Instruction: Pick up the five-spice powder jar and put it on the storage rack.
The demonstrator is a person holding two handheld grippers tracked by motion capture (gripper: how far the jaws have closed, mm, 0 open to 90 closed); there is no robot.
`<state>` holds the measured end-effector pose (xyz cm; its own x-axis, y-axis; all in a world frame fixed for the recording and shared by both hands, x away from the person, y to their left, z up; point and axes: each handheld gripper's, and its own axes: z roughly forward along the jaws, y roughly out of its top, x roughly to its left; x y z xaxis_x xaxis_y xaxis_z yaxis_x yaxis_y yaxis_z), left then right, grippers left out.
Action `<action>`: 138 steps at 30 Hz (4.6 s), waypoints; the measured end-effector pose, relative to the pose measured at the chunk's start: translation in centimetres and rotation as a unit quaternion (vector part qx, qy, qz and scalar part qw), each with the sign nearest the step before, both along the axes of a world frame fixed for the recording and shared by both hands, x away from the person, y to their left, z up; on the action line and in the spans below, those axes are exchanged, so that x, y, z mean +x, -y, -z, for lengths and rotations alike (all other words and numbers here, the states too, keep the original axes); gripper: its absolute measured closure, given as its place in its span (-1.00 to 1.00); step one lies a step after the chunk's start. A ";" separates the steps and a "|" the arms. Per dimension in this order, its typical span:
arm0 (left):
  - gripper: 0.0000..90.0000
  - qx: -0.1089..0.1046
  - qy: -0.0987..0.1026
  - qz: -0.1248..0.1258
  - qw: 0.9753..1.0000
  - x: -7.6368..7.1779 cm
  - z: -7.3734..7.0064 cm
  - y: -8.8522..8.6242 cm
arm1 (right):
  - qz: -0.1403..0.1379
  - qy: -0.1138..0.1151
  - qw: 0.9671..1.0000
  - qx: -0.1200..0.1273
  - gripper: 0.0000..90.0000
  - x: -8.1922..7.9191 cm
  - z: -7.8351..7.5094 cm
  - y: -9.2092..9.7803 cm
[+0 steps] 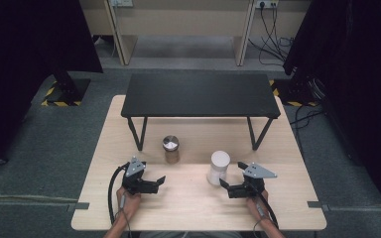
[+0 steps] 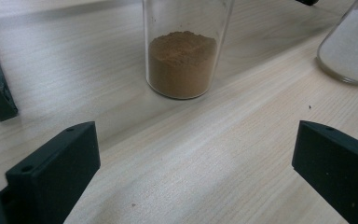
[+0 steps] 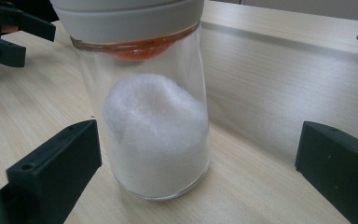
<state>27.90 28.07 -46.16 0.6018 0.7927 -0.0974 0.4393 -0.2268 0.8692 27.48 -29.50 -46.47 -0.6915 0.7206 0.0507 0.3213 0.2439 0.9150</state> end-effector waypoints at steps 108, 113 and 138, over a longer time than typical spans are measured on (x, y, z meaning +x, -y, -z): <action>-0.98 -0.011 0.042 -0.029 0.999 3.7 -3.3 4.8 | -0.017 0.004 1.000 0.008 -0.99 0.1 0.2 0.4; -0.97 -0.006 0.038 -0.041 0.998 4.3 -3.0 5.3 | -0.018 0.005 1.000 0.007 -0.99 0.1 0.2 0.4; -0.71 0.020 0.031 -0.058 0.998 6.2 -3.0 7.5 | -0.018 0.004 1.000 0.008 -0.99 0.1 0.2 0.4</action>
<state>34.15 20.56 -43.15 0.5090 0.8603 -0.0290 0.4103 -0.2128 0.8868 27.60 -29.90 -46.63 -0.7179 0.6939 0.0564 0.3052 0.2408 0.9213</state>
